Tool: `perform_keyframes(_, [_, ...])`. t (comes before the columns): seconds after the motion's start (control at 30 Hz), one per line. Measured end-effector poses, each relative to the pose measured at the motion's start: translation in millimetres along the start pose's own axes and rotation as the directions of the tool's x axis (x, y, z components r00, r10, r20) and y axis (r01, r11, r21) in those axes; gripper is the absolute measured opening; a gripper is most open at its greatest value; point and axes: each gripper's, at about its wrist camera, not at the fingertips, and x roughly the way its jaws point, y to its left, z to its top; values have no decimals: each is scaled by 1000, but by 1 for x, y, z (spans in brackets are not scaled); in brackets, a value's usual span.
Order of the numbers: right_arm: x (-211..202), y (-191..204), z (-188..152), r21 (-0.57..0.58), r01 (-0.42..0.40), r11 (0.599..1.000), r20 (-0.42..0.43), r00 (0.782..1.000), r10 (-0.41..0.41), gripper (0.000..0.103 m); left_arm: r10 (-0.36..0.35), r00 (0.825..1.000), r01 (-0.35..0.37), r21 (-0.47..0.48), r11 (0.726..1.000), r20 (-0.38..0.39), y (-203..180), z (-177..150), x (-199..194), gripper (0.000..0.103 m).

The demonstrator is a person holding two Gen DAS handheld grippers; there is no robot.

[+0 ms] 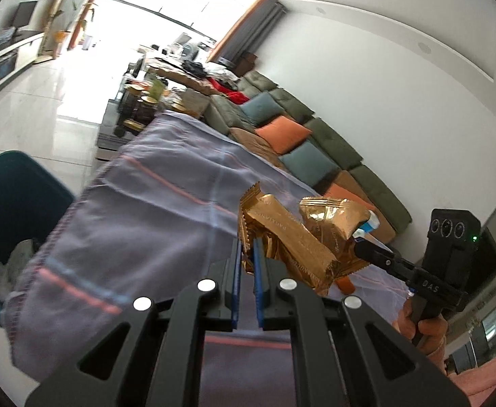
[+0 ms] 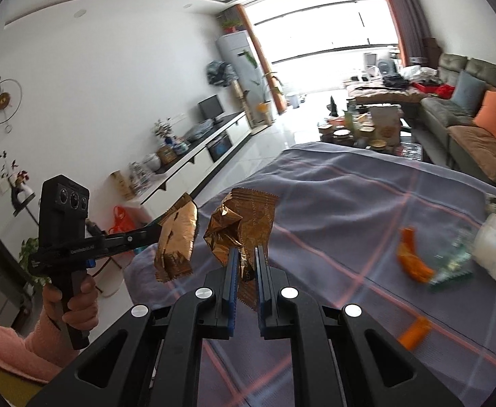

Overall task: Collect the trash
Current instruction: 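Carry both gold wrappers to the teal basket and open both grippers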

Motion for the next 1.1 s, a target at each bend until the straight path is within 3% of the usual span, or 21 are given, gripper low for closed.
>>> perform_keyframes(0.53, [57, 39, 16, -45, -115, 992, -66, 992, 112, 10, 124, 988, -119, -62, 991, 89, 38, 5, -49, 8])
perform_keyframes(1.1, [105, 82, 31, -98, -205, 974, -125, 973, 192, 10, 272, 947, -251, -131, 959, 171, 75, 17, -96, 8])
